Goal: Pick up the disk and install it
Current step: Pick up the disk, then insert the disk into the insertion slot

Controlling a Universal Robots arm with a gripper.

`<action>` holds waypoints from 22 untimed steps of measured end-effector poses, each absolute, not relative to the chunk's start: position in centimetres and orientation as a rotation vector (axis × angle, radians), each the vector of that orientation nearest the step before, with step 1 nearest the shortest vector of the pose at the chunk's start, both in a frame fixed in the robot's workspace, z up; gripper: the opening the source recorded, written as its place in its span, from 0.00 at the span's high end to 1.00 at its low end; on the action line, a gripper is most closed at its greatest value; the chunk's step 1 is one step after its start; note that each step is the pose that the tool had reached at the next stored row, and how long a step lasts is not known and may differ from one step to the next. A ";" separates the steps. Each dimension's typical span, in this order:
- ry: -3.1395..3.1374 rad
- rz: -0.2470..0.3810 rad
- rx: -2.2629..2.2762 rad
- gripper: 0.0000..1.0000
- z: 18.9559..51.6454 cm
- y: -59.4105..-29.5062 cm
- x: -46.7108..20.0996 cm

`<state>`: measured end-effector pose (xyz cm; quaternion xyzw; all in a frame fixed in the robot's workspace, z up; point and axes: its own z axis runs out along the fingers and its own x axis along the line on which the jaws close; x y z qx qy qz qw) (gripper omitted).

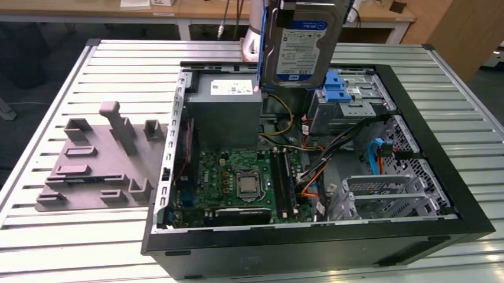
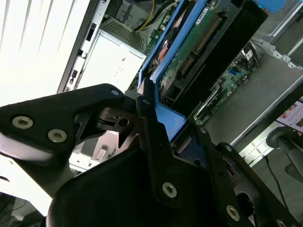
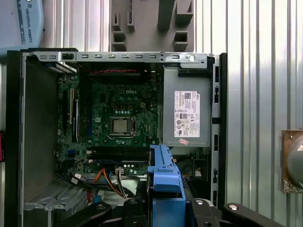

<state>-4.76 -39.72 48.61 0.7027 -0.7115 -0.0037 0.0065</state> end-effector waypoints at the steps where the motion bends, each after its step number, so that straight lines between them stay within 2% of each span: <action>1: -2.226 -0.012 2.199 0.64 48.6 -39.7 -4.8; 22: -2.226 -0.012 2.199 0.64 48.6 -39.7 -5.1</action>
